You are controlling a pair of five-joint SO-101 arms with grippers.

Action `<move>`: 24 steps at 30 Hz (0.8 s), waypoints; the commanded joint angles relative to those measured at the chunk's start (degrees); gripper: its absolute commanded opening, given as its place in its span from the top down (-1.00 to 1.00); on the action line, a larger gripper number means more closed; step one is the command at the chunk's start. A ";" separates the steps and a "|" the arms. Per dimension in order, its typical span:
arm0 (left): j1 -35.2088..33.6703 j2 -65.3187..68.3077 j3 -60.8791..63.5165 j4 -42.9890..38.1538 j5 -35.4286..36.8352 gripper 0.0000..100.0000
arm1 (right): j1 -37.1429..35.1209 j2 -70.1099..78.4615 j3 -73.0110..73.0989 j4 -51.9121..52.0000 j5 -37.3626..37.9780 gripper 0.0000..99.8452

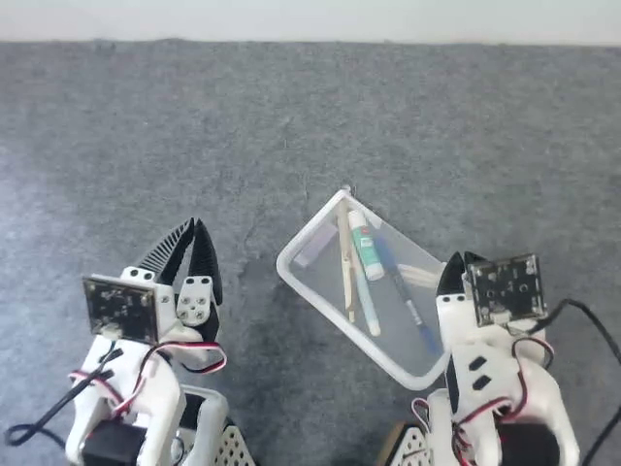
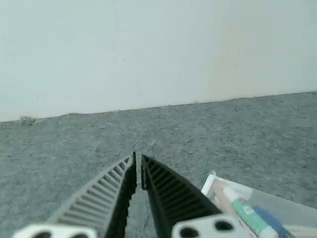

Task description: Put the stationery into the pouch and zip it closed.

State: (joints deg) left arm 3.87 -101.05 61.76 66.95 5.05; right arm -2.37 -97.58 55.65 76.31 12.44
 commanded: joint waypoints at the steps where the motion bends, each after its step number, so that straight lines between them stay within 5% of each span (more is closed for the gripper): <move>1: -0.44 -0.26 -0.40 -0.62 0.53 0.98 | -0.40 -4.00 1.14 -1.27 0.88 0.95; 19: -0.53 -0.26 9.98 -7.30 -2.11 0.98 | -0.40 -6.46 12.84 -1.27 0.97 0.96; 24: -5.45 -0.26 15.16 -11.52 -2.81 0.98 | -0.40 -6.46 19.43 -1.45 0.97 0.96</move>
State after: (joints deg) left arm 2.02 -101.05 74.86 60.00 3.12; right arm -2.46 -103.82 73.67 76.22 12.44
